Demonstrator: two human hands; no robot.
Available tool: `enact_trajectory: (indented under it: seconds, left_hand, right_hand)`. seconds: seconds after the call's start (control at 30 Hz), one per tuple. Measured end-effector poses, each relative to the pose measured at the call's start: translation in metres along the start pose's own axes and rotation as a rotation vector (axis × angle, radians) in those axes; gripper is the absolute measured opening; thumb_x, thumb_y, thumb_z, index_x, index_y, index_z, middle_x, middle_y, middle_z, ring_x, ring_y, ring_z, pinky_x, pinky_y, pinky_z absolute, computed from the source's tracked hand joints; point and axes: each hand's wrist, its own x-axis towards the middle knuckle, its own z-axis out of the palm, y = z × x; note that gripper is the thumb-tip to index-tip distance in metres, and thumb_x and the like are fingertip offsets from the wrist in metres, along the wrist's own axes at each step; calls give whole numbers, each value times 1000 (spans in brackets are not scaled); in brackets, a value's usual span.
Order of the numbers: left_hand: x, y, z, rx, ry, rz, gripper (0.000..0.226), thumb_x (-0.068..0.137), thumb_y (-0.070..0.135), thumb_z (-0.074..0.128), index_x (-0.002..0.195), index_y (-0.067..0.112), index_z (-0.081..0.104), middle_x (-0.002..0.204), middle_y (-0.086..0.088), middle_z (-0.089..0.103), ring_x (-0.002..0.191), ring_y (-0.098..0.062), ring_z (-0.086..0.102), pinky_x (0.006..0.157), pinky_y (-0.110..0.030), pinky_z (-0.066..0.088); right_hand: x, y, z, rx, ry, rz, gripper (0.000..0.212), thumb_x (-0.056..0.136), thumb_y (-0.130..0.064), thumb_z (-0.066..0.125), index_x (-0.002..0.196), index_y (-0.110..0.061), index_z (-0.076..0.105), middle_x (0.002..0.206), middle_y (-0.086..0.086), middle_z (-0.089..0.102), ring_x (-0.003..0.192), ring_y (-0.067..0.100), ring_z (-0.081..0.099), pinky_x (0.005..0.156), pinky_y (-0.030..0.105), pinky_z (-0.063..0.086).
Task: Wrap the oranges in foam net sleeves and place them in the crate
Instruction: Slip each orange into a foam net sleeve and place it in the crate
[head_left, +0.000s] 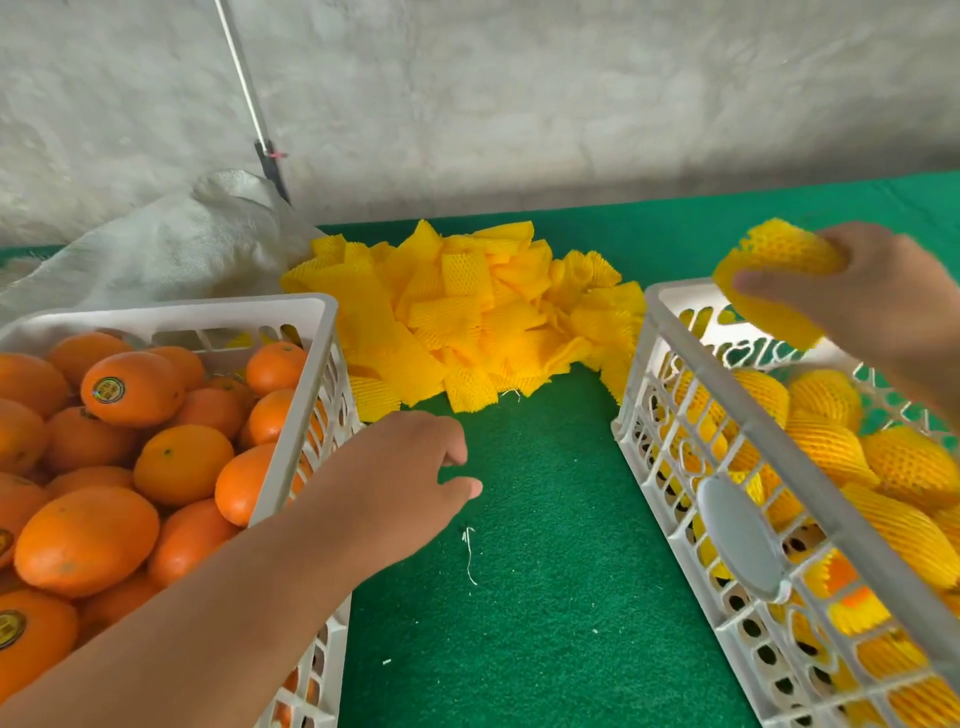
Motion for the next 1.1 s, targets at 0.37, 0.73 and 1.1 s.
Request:
enact_trajectory:
  seconds: [0.37,0.73,1.1]
  left_hand:
    - [2,-5,2,29,-60,-3,21,96,57,65,101,37,66,97,23,64,89,6,58,77,-24,50]
    - [0,2,2,39,-153,-24,24,96,60,64,97,36,63,98,19,65,87,2,62,78,-30,55]
    - [-3,7,2,108,-200,27,29,105,44,60,97,16,61,84,0,59,72,-16,56,58,-31,37]
  right_hand:
    - [-22,98,36,-272,-334,75,90,73,-67,85,145,-23,55,138,16,64,118,37,61,91,44,49]
    - [-17,88,23,-212,-231,25,101,58,-106,53,136,-41,59,124,-9,71,101,21,66,83,38,48]
    - [-74,-118,37,116,-261,-506,37,87,-70,62,120,-53,66,111,-43,65,105,-22,59,83,20,48]
